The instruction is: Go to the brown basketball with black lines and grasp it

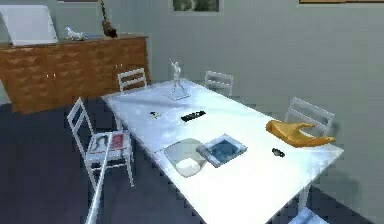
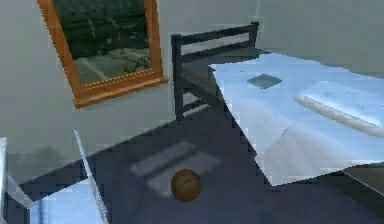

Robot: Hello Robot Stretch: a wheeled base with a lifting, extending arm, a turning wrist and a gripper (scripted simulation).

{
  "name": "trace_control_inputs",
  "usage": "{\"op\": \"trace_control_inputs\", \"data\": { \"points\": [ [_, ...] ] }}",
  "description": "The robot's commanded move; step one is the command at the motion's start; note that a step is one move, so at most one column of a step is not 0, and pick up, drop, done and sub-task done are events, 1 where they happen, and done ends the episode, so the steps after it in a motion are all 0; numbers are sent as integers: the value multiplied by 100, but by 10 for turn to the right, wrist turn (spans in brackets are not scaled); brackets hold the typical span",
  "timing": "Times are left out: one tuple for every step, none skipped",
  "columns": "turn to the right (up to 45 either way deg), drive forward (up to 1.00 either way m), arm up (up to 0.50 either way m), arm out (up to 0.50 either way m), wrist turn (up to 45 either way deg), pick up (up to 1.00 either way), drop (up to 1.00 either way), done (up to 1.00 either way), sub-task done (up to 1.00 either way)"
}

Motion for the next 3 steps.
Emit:
{"op": "trace_control_inputs", "data": {
  "points": [
    [450, 0, 0, 0, 0, 0, 0, 0, 0],
    [450, 0, 0, 0, 0, 0, 0, 0, 0],
    [0, 35, 0, 0, 0, 0, 0, 0, 0]
  ]
}}
